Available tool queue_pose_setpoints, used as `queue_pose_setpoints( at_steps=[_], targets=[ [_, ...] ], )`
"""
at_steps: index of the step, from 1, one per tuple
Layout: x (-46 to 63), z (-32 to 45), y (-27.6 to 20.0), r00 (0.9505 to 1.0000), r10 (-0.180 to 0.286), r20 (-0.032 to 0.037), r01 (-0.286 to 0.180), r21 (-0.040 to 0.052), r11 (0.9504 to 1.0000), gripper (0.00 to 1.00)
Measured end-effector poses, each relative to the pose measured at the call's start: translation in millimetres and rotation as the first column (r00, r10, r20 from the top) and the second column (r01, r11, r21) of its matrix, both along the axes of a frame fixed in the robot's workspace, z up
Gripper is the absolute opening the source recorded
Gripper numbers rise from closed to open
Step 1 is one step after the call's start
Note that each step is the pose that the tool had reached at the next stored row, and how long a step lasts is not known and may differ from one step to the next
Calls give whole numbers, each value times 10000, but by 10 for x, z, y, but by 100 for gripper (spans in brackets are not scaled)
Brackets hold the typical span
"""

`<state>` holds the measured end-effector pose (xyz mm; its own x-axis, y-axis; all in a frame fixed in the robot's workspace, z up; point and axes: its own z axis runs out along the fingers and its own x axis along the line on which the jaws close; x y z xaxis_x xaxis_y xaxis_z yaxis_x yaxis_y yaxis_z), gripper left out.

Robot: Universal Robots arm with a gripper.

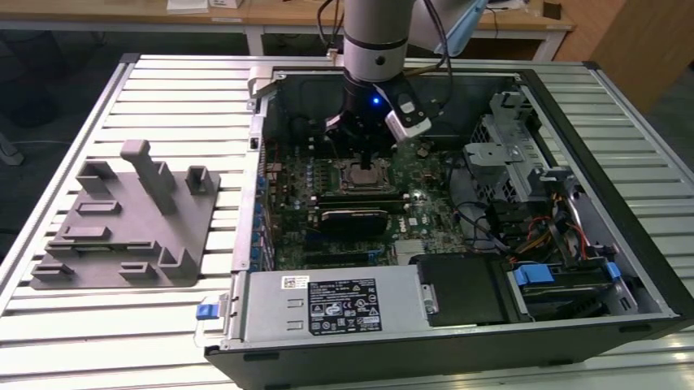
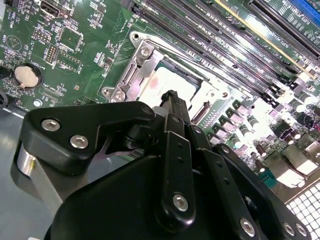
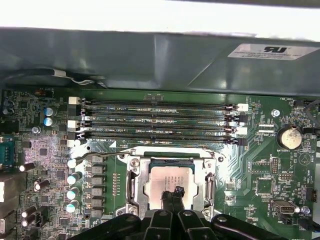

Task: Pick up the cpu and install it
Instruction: 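Install the first cpu locking lever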

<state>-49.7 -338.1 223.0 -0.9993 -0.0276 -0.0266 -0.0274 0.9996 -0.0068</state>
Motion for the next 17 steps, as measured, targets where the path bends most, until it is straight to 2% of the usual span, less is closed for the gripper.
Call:
queue_pose_setpoints(
  at_steps=[3,6,17],
  targets=[
    [-14,1,0,10000,0,-1,0,-2,10000,11],
    [-73,0,0,10000,1,0,-1,0,10000,11],
    [-466,0,0,10000,0,1,0,1,10000,11]
  ],
)
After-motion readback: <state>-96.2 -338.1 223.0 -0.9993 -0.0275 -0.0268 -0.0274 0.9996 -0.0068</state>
